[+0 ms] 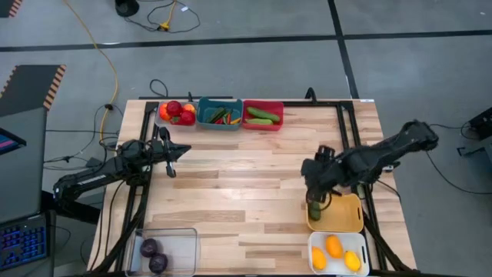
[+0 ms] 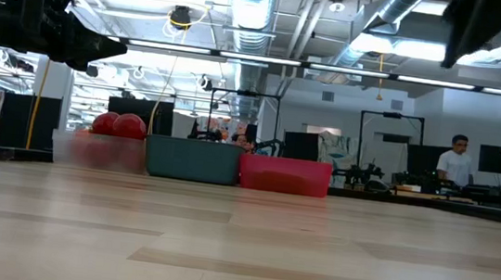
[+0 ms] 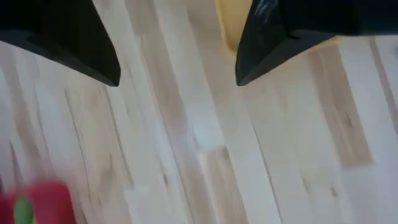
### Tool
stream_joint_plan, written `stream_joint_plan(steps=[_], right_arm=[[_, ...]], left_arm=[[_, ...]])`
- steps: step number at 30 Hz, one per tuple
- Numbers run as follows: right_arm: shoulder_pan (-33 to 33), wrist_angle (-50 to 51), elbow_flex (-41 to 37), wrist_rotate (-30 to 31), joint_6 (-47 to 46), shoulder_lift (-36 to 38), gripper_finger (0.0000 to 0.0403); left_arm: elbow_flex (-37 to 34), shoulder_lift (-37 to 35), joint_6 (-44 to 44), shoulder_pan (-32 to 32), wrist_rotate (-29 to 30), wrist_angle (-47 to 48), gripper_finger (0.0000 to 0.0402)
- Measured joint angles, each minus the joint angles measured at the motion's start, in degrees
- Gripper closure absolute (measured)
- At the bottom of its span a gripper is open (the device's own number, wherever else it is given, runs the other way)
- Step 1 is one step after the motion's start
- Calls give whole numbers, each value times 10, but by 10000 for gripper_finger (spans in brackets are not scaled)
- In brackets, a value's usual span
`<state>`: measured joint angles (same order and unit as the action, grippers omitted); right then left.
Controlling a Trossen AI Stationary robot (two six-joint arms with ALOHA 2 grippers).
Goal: Sort produce into baskets
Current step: Return to Home Position
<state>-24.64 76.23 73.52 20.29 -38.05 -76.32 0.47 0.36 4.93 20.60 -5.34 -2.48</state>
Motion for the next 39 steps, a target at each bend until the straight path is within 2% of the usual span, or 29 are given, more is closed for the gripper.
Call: stream_joint_plan(steps=[8,12,20,32,39], right_arm=[[101,-243,-184,-23,160,168,112],[134,-300,-253,-26,189,239,129],[177,-471,-400,-89,208,394,176],[209,-625,-558,-151,240,569,299],[235,-654,-613,-178,251,661,358]], left_arm=[[0,0,0,0,0,0,401],[0,0,0,0,0,0,401],[0,0,0,0,0,0,401],[0,0,0,0,0,0,401],[0,0,0,0,0,0,401]])
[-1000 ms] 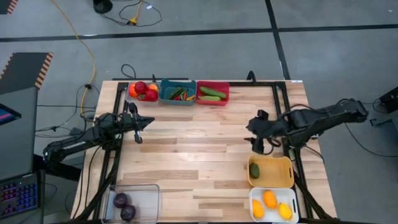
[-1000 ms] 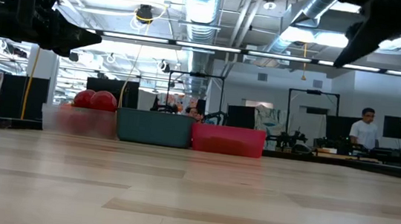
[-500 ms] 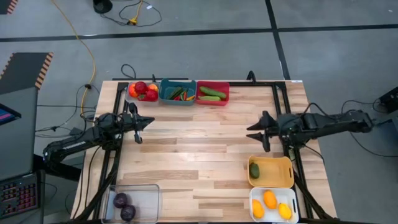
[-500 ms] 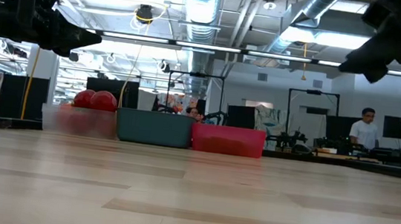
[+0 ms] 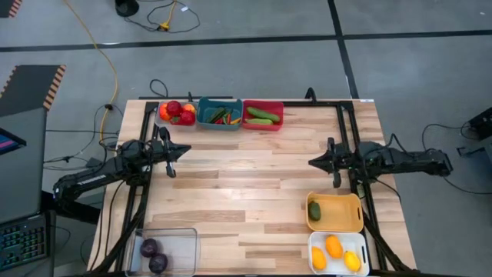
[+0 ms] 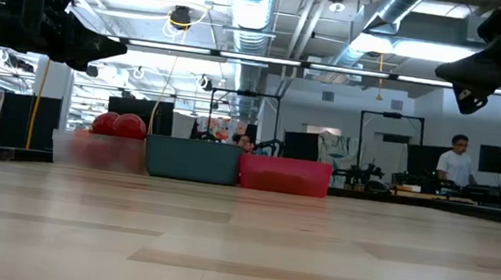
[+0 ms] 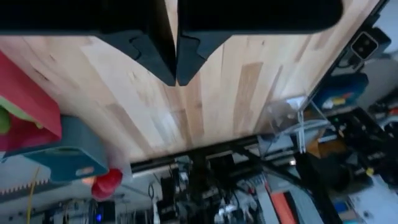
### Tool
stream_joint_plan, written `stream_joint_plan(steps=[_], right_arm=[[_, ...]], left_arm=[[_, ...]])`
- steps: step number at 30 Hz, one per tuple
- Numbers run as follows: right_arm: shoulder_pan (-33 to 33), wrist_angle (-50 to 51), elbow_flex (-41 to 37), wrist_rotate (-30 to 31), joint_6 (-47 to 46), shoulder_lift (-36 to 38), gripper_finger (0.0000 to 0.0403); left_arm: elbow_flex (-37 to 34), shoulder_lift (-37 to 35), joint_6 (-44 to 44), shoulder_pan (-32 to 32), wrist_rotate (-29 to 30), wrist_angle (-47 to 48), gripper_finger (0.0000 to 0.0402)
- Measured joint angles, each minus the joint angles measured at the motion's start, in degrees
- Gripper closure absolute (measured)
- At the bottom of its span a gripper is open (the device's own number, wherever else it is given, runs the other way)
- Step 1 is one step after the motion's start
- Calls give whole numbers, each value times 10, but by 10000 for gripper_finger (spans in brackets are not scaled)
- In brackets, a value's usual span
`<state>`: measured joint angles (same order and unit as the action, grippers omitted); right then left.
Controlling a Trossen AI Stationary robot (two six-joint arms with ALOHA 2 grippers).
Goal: Sort produce into baskets
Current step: Return to Home Position
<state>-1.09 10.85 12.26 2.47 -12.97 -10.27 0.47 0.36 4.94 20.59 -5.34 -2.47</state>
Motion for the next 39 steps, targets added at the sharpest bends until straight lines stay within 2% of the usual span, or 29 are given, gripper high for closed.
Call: stream_joint_plan(steps=[4,11,17,30,39], right_arm=[[17,-19,-31,-12,1,46,371],[43,-52,-83,-53,38,103,368],[65,-105,-107,-77,41,101,368],[103,-104,-108,-82,99,100,367],[102,-101,-109,-73,26,100,367]], left_arm=[[0,0,0,0,0,0,401],[0,0,0,0,0,0,401],[0,0,0,0,1,0,401],[0,0,0,0,1,0,401],[0,0,0,0,2,0,401]])
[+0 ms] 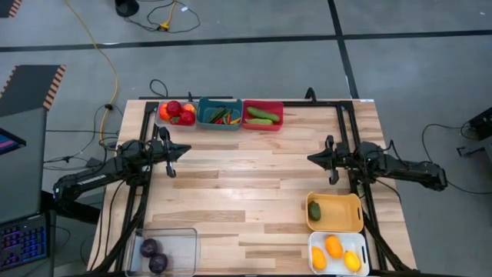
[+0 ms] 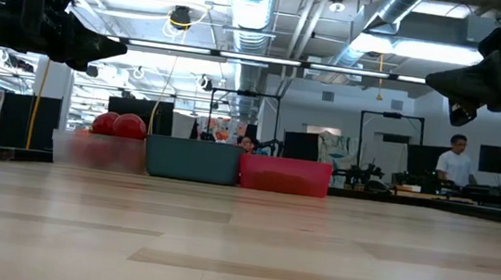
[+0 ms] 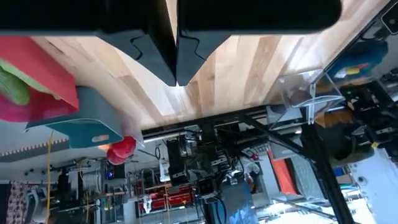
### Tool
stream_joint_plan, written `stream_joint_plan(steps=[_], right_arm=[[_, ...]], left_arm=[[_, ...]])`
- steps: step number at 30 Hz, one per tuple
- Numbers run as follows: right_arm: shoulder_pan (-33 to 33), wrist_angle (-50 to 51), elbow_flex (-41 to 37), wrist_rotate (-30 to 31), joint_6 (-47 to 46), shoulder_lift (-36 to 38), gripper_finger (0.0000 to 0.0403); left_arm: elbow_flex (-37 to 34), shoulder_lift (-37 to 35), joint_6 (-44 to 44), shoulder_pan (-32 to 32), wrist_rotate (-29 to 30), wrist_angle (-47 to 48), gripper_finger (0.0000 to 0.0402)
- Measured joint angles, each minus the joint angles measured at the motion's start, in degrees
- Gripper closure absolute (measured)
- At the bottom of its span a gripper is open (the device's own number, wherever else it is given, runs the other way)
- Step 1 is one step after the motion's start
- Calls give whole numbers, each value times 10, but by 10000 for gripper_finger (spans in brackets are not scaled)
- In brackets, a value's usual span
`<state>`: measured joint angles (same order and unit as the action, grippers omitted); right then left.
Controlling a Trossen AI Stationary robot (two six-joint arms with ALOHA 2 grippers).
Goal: Sort produce into baskets
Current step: Return to Home Position
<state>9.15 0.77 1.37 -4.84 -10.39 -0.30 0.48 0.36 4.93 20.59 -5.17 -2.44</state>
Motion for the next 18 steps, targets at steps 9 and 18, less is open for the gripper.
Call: stream_joint_plan(steps=[9,18], right_arm=[[0,1,0,3,-1,0,367],[0,0,0,4,-2,0,367]], left_arm=[[0,0,0,0,0,0,401],[0,0,0,0,0,0,401]])
